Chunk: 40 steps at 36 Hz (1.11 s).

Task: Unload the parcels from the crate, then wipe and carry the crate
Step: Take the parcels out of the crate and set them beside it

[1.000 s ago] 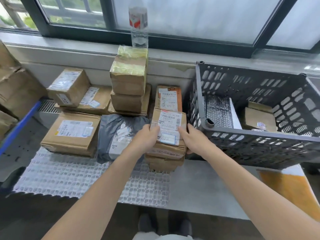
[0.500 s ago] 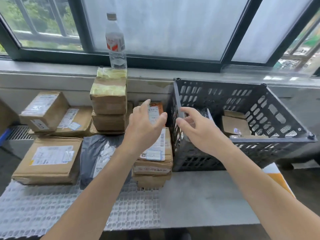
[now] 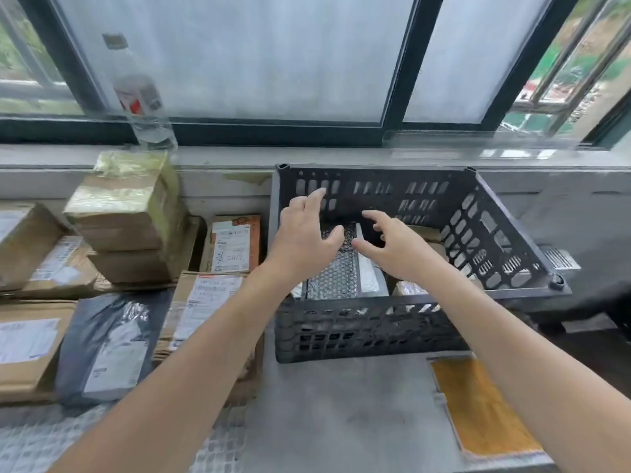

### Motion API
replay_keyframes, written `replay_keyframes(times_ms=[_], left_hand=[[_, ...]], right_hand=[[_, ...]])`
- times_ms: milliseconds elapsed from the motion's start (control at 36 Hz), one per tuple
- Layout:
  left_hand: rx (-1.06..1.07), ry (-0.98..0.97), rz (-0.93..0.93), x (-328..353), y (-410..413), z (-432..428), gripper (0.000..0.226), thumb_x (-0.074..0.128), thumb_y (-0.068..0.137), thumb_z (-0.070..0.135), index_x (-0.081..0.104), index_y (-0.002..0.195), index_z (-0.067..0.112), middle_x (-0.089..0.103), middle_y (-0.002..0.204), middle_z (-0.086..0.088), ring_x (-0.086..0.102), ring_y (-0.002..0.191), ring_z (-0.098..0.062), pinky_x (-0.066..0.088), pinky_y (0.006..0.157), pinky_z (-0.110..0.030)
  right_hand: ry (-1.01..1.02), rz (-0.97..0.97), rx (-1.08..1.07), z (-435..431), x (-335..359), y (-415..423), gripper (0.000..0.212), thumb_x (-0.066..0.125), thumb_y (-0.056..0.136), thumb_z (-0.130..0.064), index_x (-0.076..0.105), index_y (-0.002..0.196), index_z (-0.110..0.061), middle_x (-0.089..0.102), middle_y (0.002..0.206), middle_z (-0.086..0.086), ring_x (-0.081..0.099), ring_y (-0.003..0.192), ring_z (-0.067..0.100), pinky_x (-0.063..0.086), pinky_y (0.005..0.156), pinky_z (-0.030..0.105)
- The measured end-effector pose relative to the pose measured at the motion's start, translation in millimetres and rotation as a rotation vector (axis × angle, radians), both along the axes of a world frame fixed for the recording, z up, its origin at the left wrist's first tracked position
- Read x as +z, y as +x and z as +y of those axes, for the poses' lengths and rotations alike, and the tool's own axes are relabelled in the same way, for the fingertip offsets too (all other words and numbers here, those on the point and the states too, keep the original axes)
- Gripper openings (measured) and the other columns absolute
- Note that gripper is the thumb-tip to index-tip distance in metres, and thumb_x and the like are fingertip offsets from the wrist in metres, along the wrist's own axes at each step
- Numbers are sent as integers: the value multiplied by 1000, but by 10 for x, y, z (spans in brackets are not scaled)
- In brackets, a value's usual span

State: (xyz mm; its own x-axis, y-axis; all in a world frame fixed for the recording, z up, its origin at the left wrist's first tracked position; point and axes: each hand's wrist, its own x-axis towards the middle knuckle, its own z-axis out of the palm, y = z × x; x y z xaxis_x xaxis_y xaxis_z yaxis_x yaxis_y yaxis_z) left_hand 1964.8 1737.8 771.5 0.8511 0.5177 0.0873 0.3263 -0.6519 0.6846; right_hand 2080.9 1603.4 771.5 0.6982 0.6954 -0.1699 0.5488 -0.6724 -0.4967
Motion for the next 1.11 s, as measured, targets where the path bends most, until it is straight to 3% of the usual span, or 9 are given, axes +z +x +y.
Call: replay_keyframes(times_ms=[167,278,417,611,722,806,889,1028,1111], left_hand=[[78,-164,241,-147,515,-93,67,50,95,34,20,153,23,30,150,-12,40,130,-31,41,104,-48],[135,-207,407,-276,694,-95,63,47,95,38,26,152,21,37,145,-12,56,110,-30,51,89,-45],[122,-283,537,-457,789,-109,61,48,97,39,31,150,14,53,133,-13,50,71,-16,37,54,-30],[63,-279,681,-573,736,-66,61,46,99,39,32,148,6,56,130,-14,49,69,-11,36,56,-28],[15,-279,746,-568,718,-43,53,45,100,36,40,142,5,58,129,-15,54,75,-15,42,59,-29],[-23,-281,732,-577,721,-58,44,45,99,31,48,132,3,62,108,-10,59,91,-20,46,72,-31],[-13,-282,715,-616,725,-50,60,46,98,37,33,147,5,47,144,-16,52,122,-28,44,91,-36],[41,-293,582,-690,775,-32,82,52,92,57,20,154,13,37,153,-9,44,133,-28,42,101,-38],[38,-331,479,-656,812,-94,84,59,87,58,24,151,15,44,146,-7,49,125,-26,45,97,-36]], right_hand=[[-238,157,61,176,-283,587,70,52,96,-52,33,150,-12,48,146,8,55,122,23,48,90,31],[-285,346,29,288,-450,807,59,53,97,-47,45,137,-5,59,124,7,63,82,11,55,60,25],[-368,273,16,415,-705,913,43,58,95,-45,49,87,-4,53,83,6,55,69,20,57,63,36],[-445,223,81,543,-797,842,47,51,99,-43,59,114,1,61,120,17,59,116,33,50,98,40],[-466,230,7,598,-921,894,51,54,93,-56,58,98,-5,52,130,18,41,129,32,48,98,41],[-412,257,-50,636,-945,928,60,61,90,-55,57,120,-3,54,129,17,50,118,29,48,92,36],[-302,277,-139,667,-988,981,51,70,82,-51,61,99,-4,60,111,14,56,97,25,48,71,33],[6,367,-284,596,-818,995,24,67,81,-30,59,76,-8,52,84,12,50,76,25,51,67,40],[245,643,-356,546,-632,924,13,56,92,-13,61,93,-2,61,90,13,63,76,22,58,61,34]])
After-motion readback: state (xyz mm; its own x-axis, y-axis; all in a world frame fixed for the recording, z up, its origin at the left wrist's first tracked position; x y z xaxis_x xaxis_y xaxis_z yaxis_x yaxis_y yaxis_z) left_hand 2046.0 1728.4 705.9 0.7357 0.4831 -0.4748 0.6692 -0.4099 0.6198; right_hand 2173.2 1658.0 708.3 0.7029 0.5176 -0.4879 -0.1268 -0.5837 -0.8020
